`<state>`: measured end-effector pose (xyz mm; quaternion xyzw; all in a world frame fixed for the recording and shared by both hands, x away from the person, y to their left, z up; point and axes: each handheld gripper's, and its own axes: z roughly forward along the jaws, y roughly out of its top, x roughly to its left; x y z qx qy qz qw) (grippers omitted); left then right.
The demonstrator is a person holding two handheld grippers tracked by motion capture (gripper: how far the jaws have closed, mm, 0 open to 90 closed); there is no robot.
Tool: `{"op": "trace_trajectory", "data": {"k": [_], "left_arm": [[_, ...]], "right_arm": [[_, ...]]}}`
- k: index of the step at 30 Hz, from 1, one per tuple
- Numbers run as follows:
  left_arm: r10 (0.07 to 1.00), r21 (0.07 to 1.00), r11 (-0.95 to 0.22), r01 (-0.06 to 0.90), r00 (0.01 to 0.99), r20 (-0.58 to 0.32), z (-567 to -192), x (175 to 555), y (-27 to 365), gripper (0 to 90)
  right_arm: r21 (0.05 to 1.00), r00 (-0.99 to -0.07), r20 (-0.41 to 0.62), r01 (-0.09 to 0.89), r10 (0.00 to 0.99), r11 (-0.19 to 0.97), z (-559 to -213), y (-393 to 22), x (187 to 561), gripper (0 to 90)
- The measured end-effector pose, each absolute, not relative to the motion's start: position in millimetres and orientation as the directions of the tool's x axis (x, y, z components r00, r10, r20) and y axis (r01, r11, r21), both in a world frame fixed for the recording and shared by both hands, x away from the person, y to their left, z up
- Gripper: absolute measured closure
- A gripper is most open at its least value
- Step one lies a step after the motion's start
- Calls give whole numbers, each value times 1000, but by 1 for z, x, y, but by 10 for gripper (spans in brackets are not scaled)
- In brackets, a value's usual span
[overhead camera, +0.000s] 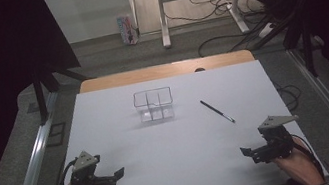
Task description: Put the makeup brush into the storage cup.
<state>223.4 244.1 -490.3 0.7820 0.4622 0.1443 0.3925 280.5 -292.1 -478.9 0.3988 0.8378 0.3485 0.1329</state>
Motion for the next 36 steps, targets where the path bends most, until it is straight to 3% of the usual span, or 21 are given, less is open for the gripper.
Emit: {"op": "trace_trajectory", "data": {"k": [9,36], "left_arm": [[839,755,-293,587,536,-91,-491,222,243,0],[831,759,-249,602,535,-151,-492,225,247,0]], "right_arm": [[683,-668,24,554,744,475,-481,-294,285,10],[643,-677,4,565,736,516,-480,-289,291,3]]}}
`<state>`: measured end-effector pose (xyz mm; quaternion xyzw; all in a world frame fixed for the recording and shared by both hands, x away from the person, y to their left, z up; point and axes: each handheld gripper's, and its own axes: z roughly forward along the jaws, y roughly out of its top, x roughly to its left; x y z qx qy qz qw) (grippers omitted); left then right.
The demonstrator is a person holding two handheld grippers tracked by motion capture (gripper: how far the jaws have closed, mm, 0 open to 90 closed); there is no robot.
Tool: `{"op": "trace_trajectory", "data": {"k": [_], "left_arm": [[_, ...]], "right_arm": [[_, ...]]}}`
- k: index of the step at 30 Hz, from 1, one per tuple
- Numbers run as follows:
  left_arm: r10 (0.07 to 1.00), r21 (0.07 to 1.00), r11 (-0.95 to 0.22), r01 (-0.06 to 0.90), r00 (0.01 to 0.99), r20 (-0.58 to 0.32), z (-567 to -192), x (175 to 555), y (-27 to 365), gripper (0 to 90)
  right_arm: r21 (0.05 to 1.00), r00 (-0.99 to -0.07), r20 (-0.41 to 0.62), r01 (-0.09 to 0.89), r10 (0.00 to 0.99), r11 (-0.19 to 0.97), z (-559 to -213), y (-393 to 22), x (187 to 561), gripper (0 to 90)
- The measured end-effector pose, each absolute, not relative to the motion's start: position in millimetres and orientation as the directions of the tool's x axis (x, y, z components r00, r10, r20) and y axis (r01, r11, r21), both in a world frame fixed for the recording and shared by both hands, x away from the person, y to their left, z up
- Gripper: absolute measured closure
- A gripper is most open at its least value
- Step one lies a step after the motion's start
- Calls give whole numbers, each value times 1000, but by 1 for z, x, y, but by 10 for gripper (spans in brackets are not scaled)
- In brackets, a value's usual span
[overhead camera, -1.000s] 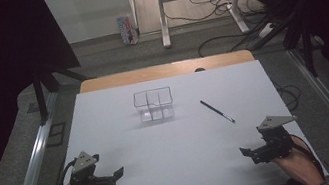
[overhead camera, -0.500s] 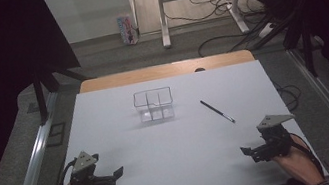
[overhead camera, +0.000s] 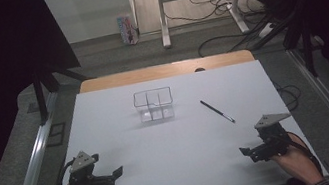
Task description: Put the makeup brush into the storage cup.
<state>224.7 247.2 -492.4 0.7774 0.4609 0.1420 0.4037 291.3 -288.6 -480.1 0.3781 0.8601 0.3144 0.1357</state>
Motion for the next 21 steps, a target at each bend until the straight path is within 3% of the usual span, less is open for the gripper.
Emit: {"op": "trace_trajectory", "data": {"k": [13,21], "left_arm": [[837,749,-259,610,529,-141,-493,226,247,0],[842,725,-283,628,525,-127,-495,228,245,0]], "right_arm": [[643,-674,-8,561,738,520,-473,-286,303,5],[629,-660,40,600,751,494,-471,-283,309,5]]}}
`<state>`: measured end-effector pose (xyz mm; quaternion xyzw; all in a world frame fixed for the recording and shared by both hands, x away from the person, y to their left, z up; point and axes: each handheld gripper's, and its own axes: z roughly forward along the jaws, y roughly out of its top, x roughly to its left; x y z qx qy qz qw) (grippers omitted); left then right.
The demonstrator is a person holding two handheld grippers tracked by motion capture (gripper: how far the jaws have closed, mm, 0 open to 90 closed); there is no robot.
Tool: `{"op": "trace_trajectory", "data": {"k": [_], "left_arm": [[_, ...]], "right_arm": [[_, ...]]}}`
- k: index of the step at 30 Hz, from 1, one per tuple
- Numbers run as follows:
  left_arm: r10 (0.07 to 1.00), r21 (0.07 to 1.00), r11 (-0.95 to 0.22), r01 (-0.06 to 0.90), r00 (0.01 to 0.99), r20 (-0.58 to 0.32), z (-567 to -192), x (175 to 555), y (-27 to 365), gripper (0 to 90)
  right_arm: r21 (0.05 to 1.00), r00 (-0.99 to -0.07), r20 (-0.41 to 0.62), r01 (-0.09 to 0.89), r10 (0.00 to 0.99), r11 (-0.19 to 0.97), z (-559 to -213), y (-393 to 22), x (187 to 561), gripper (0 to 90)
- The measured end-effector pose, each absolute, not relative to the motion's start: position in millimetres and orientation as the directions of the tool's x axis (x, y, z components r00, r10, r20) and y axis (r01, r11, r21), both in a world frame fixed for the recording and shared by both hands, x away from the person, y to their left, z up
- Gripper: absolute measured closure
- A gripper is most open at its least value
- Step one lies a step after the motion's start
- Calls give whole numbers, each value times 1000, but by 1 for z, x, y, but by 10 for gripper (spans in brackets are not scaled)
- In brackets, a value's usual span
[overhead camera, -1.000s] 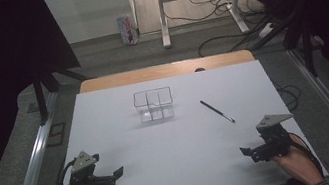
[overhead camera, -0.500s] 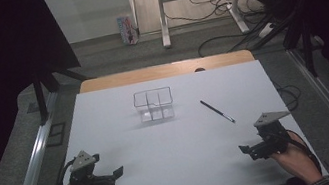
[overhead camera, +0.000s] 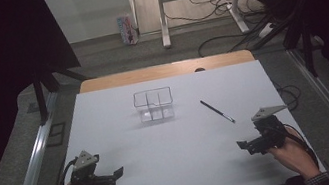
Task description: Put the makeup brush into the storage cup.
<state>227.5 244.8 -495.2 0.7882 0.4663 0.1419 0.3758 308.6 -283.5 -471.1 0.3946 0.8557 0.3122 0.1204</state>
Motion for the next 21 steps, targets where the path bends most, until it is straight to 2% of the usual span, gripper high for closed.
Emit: {"op": "trace_trajectory", "data": {"k": [10,21], "left_arm": [[848,684,-323,654,521,-98,-499,229,242,0],[849,683,-320,657,519,-101,-499,230,242,0]], "right_arm": [[612,-641,29,619,767,493,-469,-279,319,10],[597,-627,32,637,778,489,-463,-278,332,2]]}}
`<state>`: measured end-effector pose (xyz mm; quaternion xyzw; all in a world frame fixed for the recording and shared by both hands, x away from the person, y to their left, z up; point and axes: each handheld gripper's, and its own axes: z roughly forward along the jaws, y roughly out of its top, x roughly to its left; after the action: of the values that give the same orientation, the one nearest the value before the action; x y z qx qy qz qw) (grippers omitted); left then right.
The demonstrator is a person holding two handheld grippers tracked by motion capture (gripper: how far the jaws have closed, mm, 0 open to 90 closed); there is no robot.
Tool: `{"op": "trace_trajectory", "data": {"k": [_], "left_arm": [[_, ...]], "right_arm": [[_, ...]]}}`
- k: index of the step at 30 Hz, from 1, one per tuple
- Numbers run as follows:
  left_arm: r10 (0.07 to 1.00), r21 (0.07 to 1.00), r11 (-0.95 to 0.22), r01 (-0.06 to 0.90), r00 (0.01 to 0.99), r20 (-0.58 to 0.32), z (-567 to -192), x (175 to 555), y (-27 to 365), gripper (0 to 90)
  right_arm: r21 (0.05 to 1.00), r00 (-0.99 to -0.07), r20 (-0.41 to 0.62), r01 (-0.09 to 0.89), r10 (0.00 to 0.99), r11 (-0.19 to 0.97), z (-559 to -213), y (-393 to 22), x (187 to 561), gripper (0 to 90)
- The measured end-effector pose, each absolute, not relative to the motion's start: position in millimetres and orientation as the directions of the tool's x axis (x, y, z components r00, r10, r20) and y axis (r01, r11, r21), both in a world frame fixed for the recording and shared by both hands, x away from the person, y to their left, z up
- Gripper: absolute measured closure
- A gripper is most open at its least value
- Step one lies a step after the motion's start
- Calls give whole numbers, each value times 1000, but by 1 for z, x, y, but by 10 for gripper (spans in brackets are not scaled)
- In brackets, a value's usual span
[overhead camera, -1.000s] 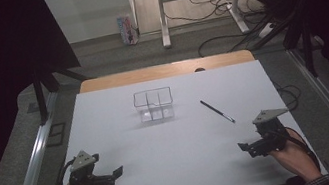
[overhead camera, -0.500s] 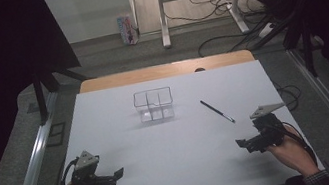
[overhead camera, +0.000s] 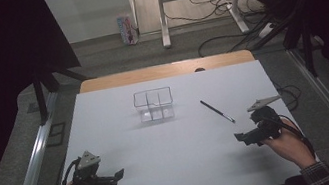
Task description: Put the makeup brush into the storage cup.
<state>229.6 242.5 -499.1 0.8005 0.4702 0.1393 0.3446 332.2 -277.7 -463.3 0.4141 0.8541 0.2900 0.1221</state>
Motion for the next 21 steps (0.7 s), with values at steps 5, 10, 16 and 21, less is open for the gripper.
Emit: {"op": "trace_trajectory", "data": {"k": [5,10,16,21], "left_arm": [[849,681,-323,657,520,-99,-499,230,242,0],[849,682,-323,656,520,-98,-499,230,242,0],[849,675,-324,663,519,-103,-500,230,242,0],[849,676,-321,664,518,-106,-500,230,242,0]], "right_arm": [[583,-625,36,647,780,491,-462,-275,338,0],[568,-628,38,654,777,500,-463,-271,346,0],[532,-648,21,652,761,540,-463,-267,354,0],[503,-652,14,660,758,558,-465,-265,362,9]]}}
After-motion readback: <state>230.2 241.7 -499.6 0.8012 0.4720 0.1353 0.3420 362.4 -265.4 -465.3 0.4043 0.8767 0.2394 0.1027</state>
